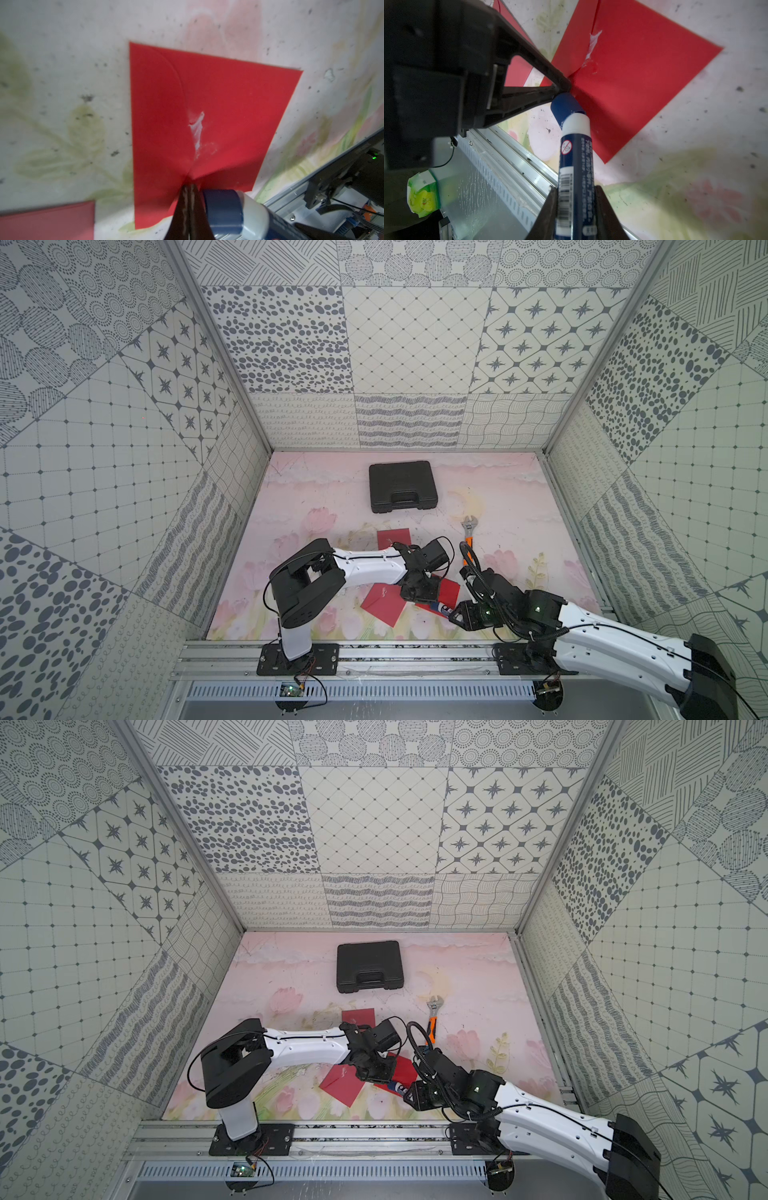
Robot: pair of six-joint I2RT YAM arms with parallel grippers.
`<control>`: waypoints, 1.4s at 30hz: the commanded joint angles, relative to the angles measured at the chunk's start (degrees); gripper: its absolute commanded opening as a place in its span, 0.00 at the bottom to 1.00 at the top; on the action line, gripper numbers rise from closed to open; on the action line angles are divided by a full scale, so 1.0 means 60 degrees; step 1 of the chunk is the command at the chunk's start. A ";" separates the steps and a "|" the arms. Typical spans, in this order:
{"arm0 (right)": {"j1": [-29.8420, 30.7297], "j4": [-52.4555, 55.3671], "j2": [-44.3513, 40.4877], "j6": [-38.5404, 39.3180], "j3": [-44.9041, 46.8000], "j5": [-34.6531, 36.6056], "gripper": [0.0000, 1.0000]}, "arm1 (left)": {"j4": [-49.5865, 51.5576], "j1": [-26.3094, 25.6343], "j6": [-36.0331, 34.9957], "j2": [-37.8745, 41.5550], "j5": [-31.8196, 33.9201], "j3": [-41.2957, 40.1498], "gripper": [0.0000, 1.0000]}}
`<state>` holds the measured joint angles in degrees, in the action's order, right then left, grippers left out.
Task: Seal the envelope with a glue stick
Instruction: Close the lid of the glue stick.
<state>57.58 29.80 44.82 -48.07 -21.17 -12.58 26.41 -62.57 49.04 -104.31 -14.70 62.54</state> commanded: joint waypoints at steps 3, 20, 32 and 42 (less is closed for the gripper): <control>0.0042 -0.0844 -0.0078 -0.0103 0.0147 -0.0241 0.00 | -0.0015 -0.0046 -0.0034 -0.0188 -0.0203 -0.0038 0.00; 0.0042 -0.1296 0.0409 0.0195 -0.0060 -0.0167 0.00 | -0.1558 -0.0046 0.0007 -0.0027 -0.1327 -0.0577 0.00; 0.0041 -0.0382 -0.0611 0.0260 -0.0240 0.0487 0.00 | -0.1421 -0.0036 0.0031 -0.0136 -0.1254 -0.0568 0.00; 0.0045 0.0266 -0.0911 0.0438 -0.0579 0.1172 0.00 | -0.2064 0.0114 0.0493 -0.0085 -0.1574 -0.0966 0.00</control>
<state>57.84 33.30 41.04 -46.44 -21.85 -9.37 15.62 -62.33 49.89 -104.49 -21.04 58.35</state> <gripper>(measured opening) 0.280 0.057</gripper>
